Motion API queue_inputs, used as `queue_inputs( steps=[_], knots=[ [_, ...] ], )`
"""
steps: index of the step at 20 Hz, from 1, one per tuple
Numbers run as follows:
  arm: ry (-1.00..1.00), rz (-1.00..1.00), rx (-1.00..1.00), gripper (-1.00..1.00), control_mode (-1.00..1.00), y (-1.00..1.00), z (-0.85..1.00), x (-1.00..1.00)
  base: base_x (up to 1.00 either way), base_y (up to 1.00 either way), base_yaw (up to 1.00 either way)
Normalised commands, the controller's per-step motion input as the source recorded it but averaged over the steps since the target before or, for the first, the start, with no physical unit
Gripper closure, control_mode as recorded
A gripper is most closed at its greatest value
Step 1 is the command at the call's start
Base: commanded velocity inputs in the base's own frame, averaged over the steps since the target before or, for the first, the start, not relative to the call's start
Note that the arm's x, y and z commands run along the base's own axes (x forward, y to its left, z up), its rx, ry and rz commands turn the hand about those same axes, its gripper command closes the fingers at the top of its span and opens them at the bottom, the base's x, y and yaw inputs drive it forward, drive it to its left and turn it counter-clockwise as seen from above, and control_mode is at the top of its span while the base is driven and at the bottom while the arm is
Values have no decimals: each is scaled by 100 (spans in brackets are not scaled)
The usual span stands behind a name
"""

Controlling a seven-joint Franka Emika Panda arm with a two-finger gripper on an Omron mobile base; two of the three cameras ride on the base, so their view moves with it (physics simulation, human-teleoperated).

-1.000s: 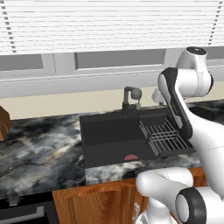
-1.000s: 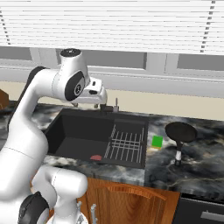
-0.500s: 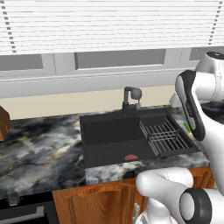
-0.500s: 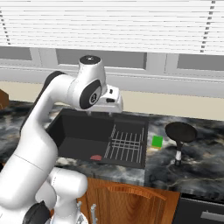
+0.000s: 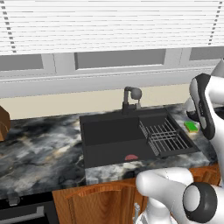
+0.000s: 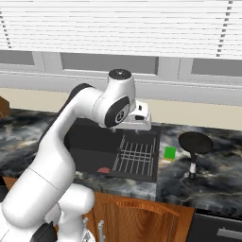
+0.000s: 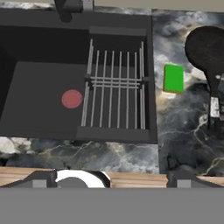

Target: Pick the pan and sponge and place them into the sink. Then turn on the water.

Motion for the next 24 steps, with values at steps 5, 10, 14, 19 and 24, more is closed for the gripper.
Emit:
queue_inputs(
  steps=[5, 10, 14, 19, 24],
  knots=[
    [2, -5, 0, -100, -100, -56, -20, -9, 0, 0, 0],
    [6, -6, -1, -100, -100, -51, -17, -7, 0, 0, 0],
    [6, -9, 0, -100, -100, -45, -16, -1, 0, 0, 0],
    [7, -9, -1, -100, -100, -47, -14, 0, 0, 0, 0],
    [7, -7, -2, -100, -100, -51, -13, 0, 0, 0, 0]
  ],
)
